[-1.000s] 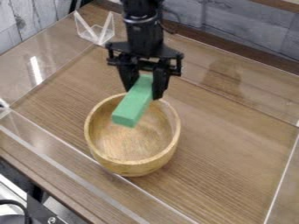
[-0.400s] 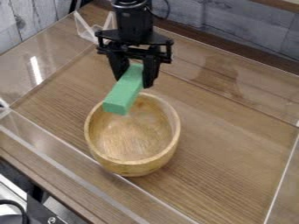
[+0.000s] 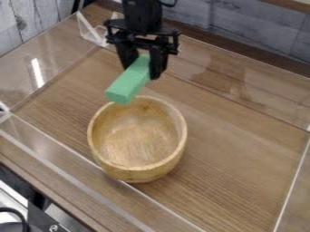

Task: Move green object from inside the wooden bowl to the table next to it

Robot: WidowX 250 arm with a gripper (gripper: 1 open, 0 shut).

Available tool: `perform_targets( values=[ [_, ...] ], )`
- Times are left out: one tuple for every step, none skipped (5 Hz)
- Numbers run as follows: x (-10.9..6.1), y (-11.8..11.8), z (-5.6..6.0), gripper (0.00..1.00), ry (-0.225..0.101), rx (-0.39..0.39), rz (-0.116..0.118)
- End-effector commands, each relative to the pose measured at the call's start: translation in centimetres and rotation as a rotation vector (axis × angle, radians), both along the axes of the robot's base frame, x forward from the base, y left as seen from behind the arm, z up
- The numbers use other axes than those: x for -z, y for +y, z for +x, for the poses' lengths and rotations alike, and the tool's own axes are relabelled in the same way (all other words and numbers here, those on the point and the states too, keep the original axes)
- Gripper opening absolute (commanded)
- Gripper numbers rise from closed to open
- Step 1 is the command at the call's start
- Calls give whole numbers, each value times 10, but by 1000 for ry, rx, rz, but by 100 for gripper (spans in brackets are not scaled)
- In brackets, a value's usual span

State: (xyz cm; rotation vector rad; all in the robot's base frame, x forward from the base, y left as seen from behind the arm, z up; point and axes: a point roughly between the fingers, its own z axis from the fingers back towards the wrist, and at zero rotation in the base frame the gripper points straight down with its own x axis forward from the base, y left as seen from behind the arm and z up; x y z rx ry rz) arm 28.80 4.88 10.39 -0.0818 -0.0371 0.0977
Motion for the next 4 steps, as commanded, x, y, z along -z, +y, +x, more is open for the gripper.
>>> perform_targets(
  values=[
    [-7, 6, 25, 0, -77, 47, 18],
    [-6, 19, 42, 0, -95, 30, 29],
    [-6, 34, 54, 0, -115, 20, 36],
    [-13, 38, 60, 0, -130, 51, 44]
  ],
)
